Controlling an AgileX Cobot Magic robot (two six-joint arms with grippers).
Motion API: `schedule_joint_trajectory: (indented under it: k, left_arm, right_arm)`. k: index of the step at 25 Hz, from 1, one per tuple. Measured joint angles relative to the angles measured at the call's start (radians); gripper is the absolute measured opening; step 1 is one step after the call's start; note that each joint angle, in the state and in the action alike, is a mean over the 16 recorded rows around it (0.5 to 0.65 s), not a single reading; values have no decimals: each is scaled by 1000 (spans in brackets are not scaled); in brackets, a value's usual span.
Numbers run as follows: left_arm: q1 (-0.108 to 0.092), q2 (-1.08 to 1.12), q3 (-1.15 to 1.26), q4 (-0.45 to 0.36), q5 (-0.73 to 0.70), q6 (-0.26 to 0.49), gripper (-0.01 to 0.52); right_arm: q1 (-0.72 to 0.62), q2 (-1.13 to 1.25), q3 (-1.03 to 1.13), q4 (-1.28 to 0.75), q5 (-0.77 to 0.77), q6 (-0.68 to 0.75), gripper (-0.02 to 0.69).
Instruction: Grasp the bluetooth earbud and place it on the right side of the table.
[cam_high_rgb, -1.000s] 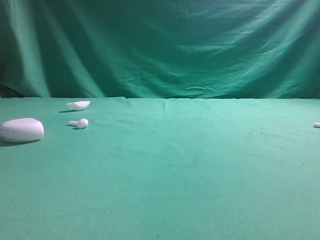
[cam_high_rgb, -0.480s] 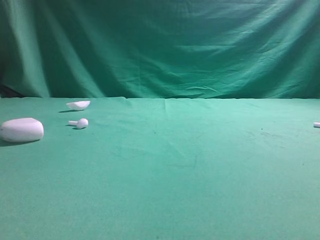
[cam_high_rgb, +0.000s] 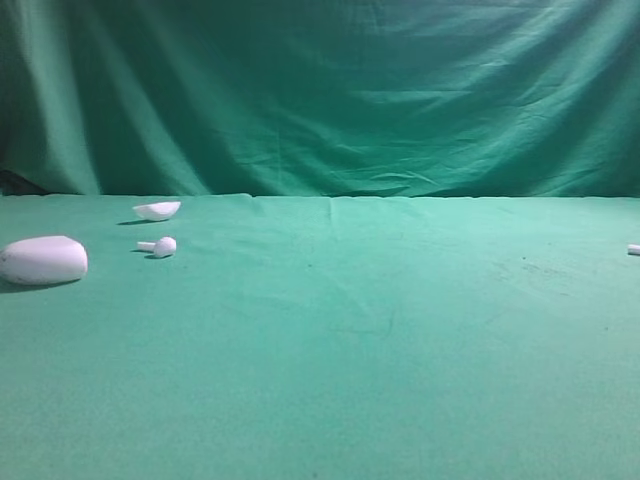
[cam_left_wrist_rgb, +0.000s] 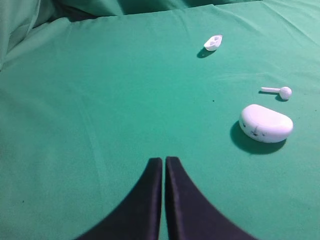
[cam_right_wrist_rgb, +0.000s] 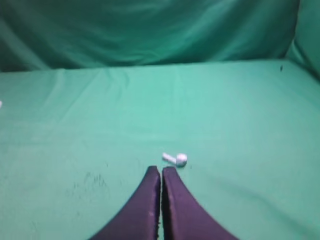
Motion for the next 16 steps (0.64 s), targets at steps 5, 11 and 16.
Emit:
schedule_joint_trajectory:
  k: [5, 11, 16]
  left_arm:
    - [0, 0, 0, 0, 0, 0, 0]
    - [0, 0, 0, 0, 0, 0, 0]
    - [0, 0, 0, 0, 0, 0, 0]
  right_arm:
    - [-30, -36, 152, -8, -114, 35, 0]
    - [-41, -40, 237, -12, -157, 69, 0]
    - [-42, -40, 246, -16, -150, 74, 0]
